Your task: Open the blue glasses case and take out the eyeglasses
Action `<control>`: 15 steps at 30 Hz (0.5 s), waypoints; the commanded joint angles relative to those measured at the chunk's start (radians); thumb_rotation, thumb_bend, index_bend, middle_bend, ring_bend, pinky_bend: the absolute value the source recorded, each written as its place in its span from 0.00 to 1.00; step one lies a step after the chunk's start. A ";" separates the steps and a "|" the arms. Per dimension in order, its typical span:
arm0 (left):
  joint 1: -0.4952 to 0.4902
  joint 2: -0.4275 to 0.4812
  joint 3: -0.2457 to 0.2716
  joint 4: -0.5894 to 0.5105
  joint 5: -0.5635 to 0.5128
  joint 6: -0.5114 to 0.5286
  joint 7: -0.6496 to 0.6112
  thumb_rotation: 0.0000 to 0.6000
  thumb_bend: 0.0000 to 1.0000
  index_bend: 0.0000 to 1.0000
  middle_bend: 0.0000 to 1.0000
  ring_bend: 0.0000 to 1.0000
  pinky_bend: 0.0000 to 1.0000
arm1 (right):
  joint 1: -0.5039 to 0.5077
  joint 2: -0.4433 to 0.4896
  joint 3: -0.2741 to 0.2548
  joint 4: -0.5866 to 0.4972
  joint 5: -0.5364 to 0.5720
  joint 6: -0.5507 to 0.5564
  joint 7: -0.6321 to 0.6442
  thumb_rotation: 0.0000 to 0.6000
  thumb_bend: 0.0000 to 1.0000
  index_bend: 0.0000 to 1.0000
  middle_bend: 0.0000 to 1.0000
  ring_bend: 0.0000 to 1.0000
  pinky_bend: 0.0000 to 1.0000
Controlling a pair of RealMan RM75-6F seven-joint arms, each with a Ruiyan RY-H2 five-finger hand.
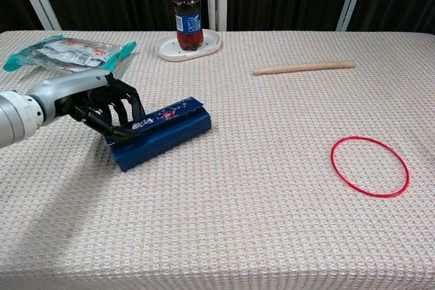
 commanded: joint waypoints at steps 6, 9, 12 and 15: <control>-0.001 0.011 -0.020 0.026 -0.016 -0.050 -0.106 1.00 0.52 0.49 0.48 0.41 0.57 | 0.002 -0.001 0.000 0.000 0.003 -0.004 -0.004 1.00 0.28 0.00 0.00 0.00 0.00; 0.000 0.006 -0.010 0.038 0.006 -0.041 -0.104 1.00 0.52 0.42 0.36 0.27 0.43 | 0.004 -0.001 -0.001 -0.002 0.003 -0.009 -0.008 1.00 0.28 0.00 0.00 0.00 0.00; 0.003 -0.010 -0.004 0.060 0.026 -0.019 -0.102 1.00 0.51 0.35 0.26 0.15 0.32 | 0.005 0.000 -0.002 -0.005 0.003 -0.011 -0.012 1.00 0.28 0.00 0.00 0.00 0.00; 0.009 -0.038 -0.001 0.098 0.049 0.034 -0.073 1.00 0.49 0.28 0.16 0.06 0.22 | 0.004 0.001 -0.003 -0.007 0.004 -0.011 -0.011 1.00 0.28 0.00 0.00 0.00 0.00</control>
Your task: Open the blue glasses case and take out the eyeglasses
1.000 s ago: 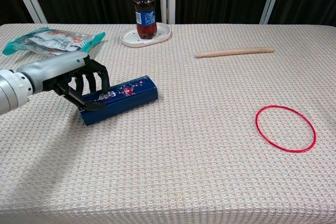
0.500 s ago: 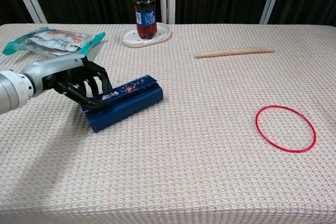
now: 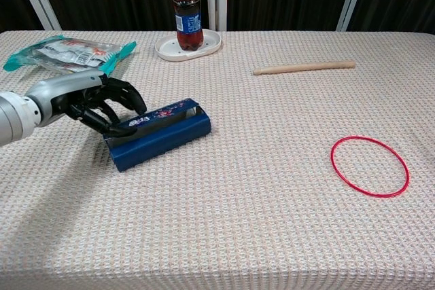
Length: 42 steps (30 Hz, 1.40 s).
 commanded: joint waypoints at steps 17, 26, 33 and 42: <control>0.046 -0.078 -0.012 0.123 0.152 0.351 0.216 1.00 0.47 0.17 0.13 0.00 0.14 | 0.000 0.001 0.001 0.003 -0.001 0.002 0.017 1.00 0.29 0.00 0.00 0.00 0.00; -0.012 0.061 0.115 -0.021 0.364 0.231 0.076 1.00 0.52 0.17 0.28 0.07 0.19 | -0.002 -0.002 0.002 -0.003 -0.001 0.009 0.003 1.00 0.29 0.00 0.00 0.00 0.00; -0.087 0.032 0.177 -0.005 0.474 0.145 0.058 1.00 0.53 0.17 0.33 0.07 0.18 | -0.003 -0.002 0.003 0.000 0.000 0.010 0.011 1.00 0.29 0.00 0.00 0.00 0.00; -0.137 -0.031 0.172 0.057 0.497 0.119 0.096 1.00 0.53 0.17 0.33 0.04 0.15 | -0.002 -0.004 0.007 0.009 0.005 0.007 0.025 1.00 0.30 0.00 0.00 0.00 0.00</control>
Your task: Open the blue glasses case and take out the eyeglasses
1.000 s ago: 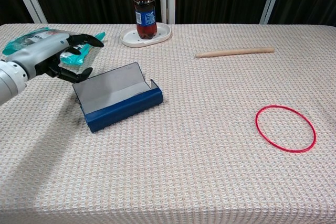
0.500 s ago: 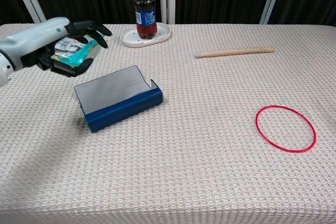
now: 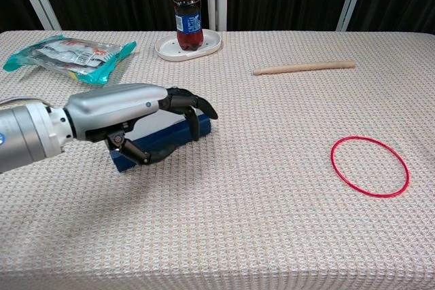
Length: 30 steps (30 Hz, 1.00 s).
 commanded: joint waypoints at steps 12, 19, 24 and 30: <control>-0.026 -0.053 -0.016 0.096 -0.008 0.004 0.248 1.00 0.53 0.16 0.32 0.01 0.13 | 0.000 -0.001 0.000 -0.003 0.002 0.000 -0.008 1.00 0.30 0.00 0.00 0.00 0.00; -0.065 -0.071 -0.043 0.170 -0.049 -0.049 0.226 1.00 0.53 0.16 0.32 0.01 0.12 | -0.001 0.000 0.000 -0.005 0.002 0.001 -0.007 1.00 0.30 0.00 0.00 0.00 0.00; -0.090 -0.085 -0.074 0.217 -0.095 -0.083 0.265 1.00 0.53 0.16 0.33 0.01 0.12 | 0.001 0.000 0.001 -0.001 0.006 -0.006 -0.005 1.00 0.30 0.00 0.00 0.00 0.00; -0.090 -0.079 -0.120 0.250 -0.192 -0.109 0.301 1.00 0.53 0.16 0.33 0.01 0.11 | 0.006 0.001 0.000 0.008 0.002 -0.014 0.005 1.00 0.30 0.00 0.00 0.00 0.00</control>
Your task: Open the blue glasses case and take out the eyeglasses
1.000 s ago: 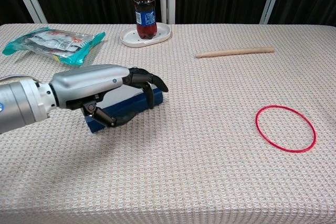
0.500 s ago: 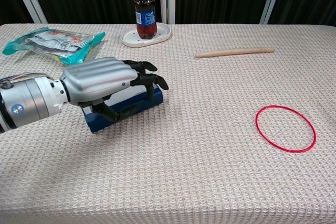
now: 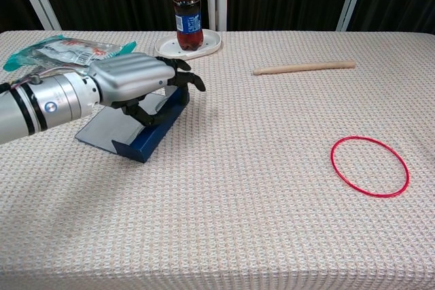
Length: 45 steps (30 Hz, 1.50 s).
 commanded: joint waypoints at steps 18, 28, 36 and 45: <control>0.041 0.074 -0.070 -0.064 -0.222 0.004 0.084 1.00 0.53 0.14 0.31 0.01 0.11 | -0.001 -0.016 0.003 0.015 -0.013 0.025 -0.005 1.00 0.30 0.00 0.00 0.00 0.00; 0.120 0.256 0.000 -0.408 -0.267 0.073 0.243 1.00 0.52 0.10 0.36 0.01 0.11 | -0.004 -0.014 0.003 0.014 -0.016 0.030 0.006 1.00 0.30 0.00 0.00 0.00 0.00; 0.169 0.258 0.063 -0.462 -0.314 0.094 0.277 1.00 0.52 0.09 0.36 0.01 0.11 | -0.004 -0.014 -0.001 0.010 -0.026 0.037 0.002 1.00 0.30 0.00 0.00 0.00 0.00; 0.175 0.202 0.085 -0.449 -0.225 0.097 0.203 1.00 0.53 0.08 0.36 0.01 0.11 | -0.002 -0.016 0.000 0.010 -0.024 0.034 -0.004 1.00 0.30 0.00 0.00 0.00 0.00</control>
